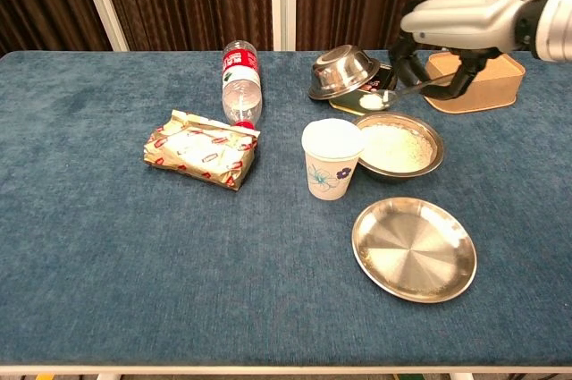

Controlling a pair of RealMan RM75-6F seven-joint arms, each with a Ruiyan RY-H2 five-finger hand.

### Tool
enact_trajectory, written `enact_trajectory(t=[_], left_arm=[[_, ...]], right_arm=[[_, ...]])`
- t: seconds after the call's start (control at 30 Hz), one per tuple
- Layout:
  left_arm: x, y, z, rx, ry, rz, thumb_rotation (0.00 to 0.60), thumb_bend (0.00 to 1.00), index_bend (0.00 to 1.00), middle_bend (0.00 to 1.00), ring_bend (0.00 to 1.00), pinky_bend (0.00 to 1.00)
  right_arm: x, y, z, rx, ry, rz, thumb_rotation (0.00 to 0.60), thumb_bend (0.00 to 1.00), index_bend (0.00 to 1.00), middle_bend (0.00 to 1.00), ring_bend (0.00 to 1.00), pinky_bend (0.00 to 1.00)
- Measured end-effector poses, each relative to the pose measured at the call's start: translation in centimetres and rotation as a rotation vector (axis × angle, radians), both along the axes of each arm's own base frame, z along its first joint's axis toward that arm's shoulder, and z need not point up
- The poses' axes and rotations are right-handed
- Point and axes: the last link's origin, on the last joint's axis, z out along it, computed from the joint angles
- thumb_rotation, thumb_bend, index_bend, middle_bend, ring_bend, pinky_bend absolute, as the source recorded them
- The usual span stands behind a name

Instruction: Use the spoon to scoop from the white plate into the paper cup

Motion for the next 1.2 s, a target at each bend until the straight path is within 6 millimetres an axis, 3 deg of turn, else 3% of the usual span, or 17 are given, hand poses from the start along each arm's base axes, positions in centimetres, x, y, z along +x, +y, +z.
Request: enact_trajectory(t=[0.2, 0.57, 0.9, 1.2], left_arm=[[-0.1, -0.3, 0.2, 0.008, -0.003, 0.006, 0.6, 0.0, 0.17, 0.14, 0.1, 0.04], [-0.4, -0.6, 0.1, 0.016, -0.02, 0.012, 0.6, 0.0, 0.17, 0.14, 0.1, 0.04], [-0.8, -0.7, 0.0, 0.02, -0.034, 0.013, 0.6, 0.0, 0.17, 0.14, 0.1, 0.05], [-0.9, -0.8, -0.1, 0.024, -0.041, 0.011, 0.6, 0.0, 0.17, 0.14, 0.1, 0.05]], right_arm=[[2.5, -0.1, -1.4, 0.034, 0.074, 0.097, 0.6, 0.36, 0.57, 0.56, 0.23, 0.0], [5.2, 0.4, -4.0, 0.006, 0.353, 0.337, 0.6, 0.37, 0.58, 0.56, 0.22, 0.0], [6.9, 2.7, -5.6, -0.164, 0.653, 0.669, 0.6, 0.37, 0.59, 0.56, 0.22, 0.0], [7.3, 4.8, -6.1, -0.251, 0.724, 0.771, 0.6, 0.37, 0.59, 0.56, 0.23, 0.0]])
